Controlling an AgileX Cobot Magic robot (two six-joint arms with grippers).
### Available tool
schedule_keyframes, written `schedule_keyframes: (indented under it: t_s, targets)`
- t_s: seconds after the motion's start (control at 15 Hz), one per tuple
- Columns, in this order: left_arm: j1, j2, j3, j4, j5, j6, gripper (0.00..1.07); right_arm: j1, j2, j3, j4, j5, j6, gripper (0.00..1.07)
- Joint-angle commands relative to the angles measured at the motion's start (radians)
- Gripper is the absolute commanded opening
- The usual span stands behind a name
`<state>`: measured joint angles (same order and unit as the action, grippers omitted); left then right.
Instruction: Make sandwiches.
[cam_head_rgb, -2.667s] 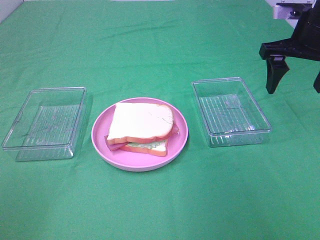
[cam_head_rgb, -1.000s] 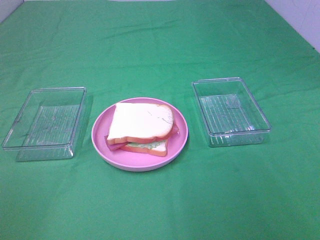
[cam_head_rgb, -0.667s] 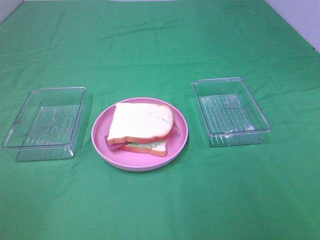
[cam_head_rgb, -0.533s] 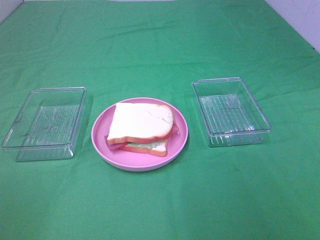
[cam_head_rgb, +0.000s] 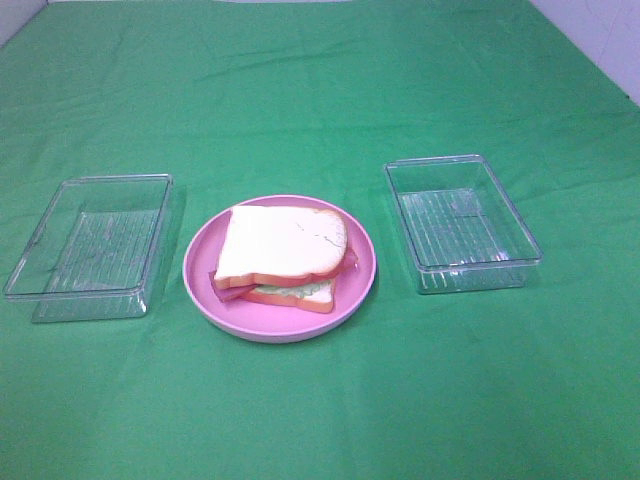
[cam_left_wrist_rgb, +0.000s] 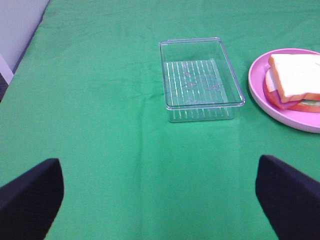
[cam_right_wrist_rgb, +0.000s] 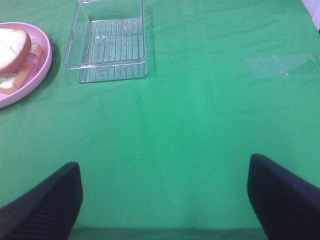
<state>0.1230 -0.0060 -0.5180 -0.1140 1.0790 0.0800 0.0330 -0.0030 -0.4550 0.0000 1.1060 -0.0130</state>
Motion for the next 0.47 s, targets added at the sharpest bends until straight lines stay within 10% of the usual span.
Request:
schedule_keyframes:
  t_s: [0.07, 0.47]
  targets:
    - [0.002, -0.011, 0.002, -0.002, 0.000, -0.006, 0.98, -0.006, -0.035, 0.002, 0.000, -0.004, -0.006, 0.86]
    - [0.002, -0.011, 0.002, -0.002, 0.000, -0.006, 0.98, -0.006, -0.035, 0.002, 0.000, -0.004, -0.006, 0.86]
